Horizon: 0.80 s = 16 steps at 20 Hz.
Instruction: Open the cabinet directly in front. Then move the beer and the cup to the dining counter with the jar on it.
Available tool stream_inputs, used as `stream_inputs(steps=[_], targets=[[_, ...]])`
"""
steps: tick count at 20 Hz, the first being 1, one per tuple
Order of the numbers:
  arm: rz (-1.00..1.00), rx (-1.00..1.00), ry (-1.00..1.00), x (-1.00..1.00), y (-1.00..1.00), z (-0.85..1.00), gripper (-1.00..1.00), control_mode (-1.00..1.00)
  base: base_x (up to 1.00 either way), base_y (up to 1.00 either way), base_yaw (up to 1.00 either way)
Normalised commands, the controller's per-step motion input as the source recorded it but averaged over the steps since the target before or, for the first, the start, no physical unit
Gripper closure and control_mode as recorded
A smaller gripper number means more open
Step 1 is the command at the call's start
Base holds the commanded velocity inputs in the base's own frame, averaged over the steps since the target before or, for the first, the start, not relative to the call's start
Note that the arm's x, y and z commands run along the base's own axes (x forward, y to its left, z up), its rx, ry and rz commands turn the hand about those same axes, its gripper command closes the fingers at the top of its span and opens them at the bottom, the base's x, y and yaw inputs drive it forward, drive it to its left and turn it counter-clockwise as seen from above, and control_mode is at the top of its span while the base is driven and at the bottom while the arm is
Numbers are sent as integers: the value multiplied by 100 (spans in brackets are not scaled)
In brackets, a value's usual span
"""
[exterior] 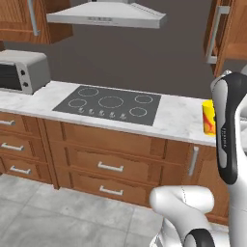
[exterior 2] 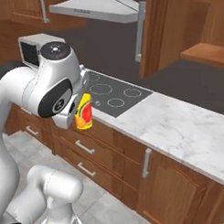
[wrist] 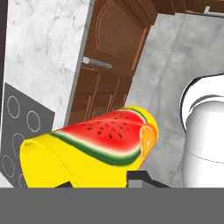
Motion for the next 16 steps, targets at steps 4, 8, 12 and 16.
stream_inputs(steps=[4, 8, 12, 16], targets=[[0, 0, 0, 0, 0, 0, 100, 100, 0, 43, 30], [0, 0, 0, 0, 0, 0, 100, 100, -8, 31, 31], [0, 0, 0, 0, 0, 0, 100, 100, -4, 24, 32], [0, 0, 0, 0, 0, 0, 100, 100, 0, 23, 32]])
